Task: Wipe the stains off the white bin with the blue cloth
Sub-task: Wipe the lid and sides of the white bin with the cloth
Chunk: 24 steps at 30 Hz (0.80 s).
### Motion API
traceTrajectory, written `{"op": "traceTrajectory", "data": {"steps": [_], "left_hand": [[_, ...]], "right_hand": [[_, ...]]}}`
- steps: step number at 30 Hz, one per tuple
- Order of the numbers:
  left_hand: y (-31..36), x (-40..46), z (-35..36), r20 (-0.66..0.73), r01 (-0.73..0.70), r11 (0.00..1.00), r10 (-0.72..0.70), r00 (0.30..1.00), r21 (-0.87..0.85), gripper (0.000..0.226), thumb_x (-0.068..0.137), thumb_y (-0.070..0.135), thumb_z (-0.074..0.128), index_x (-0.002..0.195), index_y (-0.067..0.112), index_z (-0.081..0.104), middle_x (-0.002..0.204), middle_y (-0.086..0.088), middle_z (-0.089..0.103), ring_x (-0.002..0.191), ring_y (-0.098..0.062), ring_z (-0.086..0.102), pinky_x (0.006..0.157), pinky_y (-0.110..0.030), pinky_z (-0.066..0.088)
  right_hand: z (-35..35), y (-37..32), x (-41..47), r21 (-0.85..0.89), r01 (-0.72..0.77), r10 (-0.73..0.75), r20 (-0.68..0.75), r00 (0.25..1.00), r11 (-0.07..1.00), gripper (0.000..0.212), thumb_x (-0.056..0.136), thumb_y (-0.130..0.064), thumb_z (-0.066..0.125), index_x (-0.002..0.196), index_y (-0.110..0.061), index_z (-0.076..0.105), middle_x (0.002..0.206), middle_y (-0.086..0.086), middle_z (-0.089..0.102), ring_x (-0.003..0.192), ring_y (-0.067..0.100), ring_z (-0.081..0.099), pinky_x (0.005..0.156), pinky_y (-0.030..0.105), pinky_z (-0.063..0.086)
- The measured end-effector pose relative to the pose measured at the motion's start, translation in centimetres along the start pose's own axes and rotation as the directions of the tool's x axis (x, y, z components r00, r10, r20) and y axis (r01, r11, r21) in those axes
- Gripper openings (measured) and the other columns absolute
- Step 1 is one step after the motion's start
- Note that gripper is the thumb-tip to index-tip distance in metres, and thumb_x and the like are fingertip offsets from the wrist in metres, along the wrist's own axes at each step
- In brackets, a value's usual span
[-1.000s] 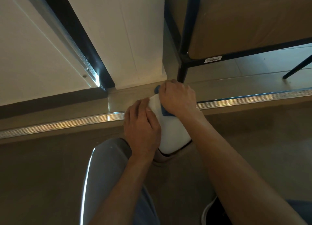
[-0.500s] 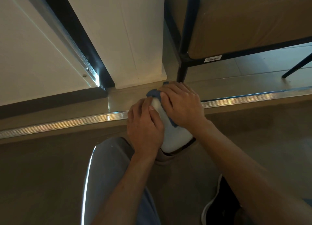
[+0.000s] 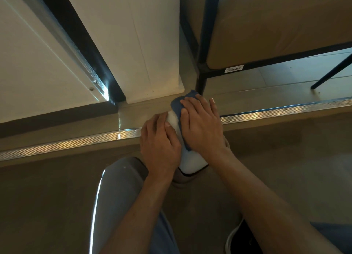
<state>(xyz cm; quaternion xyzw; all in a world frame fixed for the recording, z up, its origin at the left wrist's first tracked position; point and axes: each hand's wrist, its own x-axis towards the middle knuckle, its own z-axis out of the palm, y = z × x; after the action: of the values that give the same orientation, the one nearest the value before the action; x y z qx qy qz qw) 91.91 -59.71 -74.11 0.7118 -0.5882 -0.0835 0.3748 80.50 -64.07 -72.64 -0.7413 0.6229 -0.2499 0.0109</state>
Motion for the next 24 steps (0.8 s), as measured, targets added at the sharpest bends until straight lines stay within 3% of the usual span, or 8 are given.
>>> {"op": "traceTrajectory", "data": {"steps": [5,8,10,13,18,21,24], "left_hand": [[0.2,0.5,-0.1,0.0,0.048,0.999,-0.048,0.999,-0.018,0.04,0.104,0.026,0.036,0.131,0.016,0.064,0.131,-0.005,0.063,0.121,-0.024,0.055,0.102,-0.045,0.047],[0.2,0.4,-0.1,-0.007,0.071,0.997,-0.071,0.997,-0.038,0.04,0.103,0.027,0.036,0.13,0.018,0.064,0.131,-0.003,0.063,0.121,-0.022,0.055,0.102,-0.044,0.047],[0.2,0.3,-0.1,-0.013,0.086,0.995,-0.087,0.996,-0.044,0.041,0.103,0.029,0.035,0.13,0.018,0.065,0.13,-0.002,0.064,0.121,-0.021,0.056,0.102,-0.041,0.047],[0.1,0.4,0.0,-0.03,0.079,0.995,-0.081,0.996,-0.054,0.043,0.102,0.029,0.035,0.129,0.016,0.066,0.129,-0.003,0.065,0.12,-0.02,0.056,0.101,-0.039,0.048],[0.1,0.3,0.1,-0.024,0.072,0.996,-0.074,0.997,-0.052,0.044,0.103,0.03,0.034,0.13,0.015,0.065,0.129,-0.004,0.064,0.12,-0.02,0.055,0.101,-0.037,0.047],[-0.1,0.2,0.2,-0.021,0.059,0.997,-0.06,0.998,-0.043,0.044,0.103,0.03,0.034,0.132,0.013,0.064,0.13,-0.006,0.063,0.121,-0.021,0.054,0.102,-0.031,0.042],[0.1,0.0,0.3,-0.012,0.059,0.998,-0.059,0.998,-0.027,0.046,0.103,0.031,0.033,0.134,0.013,0.061,0.133,-0.007,0.062,0.123,-0.022,0.053,0.104,-0.035,0.043]], "right_hand": [[-1.2,0.3,5.0,0.04,-0.174,0.15,0.342,0.927,0.984,0.04,0.103,-0.031,0.033,0.102,-0.011,0.068,0.112,0.01,0.067,0.103,0.032,0.063,0.094,0.046,0.048],[-1.9,2.1,5.8,0.171,-0.316,0.197,0.491,0.849,0.933,0.037,0.106,-0.035,0.033,0.111,-0.019,0.066,0.121,0.011,0.065,0.11,0.033,0.06,0.091,0.038,0.044],[-2.0,3.1,4.7,0.309,-0.358,0.189,0.464,0.865,0.881,0.04,0.109,-0.036,0.03,0.129,-0.021,0.062,0.133,0.011,0.062,0.12,0.03,0.057,0.096,0.033,0.038],[-1.7,4.0,0.3,0.484,-0.327,0.223,0.26,0.939,0.812,0.048,0.108,-0.04,0.025,0.137,-0.018,0.056,0.128,0.011,0.066,0.116,0.025,0.061,0.099,0.039,0.047],[0.2,4.5,-8.8,0.592,-0.458,0.462,0.158,0.873,0.663,0.062,0.103,-0.054,0.022,0.145,-0.015,0.046,0.135,0.009,0.061,0.124,0.019,0.059,0.103,0.045,0.05],[0.1,4.2,-8.4,0.532,-0.491,0.511,0.123,0.851,0.69,0.064,0.102,-0.055,0.02,0.139,-0.012,0.051,0.128,0.009,0.063,0.116,0.02,0.061,0.098,0.043,0.052],[-0.9,4.1,-4.5,0.47,-0.466,0.464,0.129,0.877,0.75,0.053,0.106,-0.046,0.022,0.114,-0.011,0.062,0.102,0.007,0.066,0.093,0.022,0.064,0.082,0.045,0.053]]}}
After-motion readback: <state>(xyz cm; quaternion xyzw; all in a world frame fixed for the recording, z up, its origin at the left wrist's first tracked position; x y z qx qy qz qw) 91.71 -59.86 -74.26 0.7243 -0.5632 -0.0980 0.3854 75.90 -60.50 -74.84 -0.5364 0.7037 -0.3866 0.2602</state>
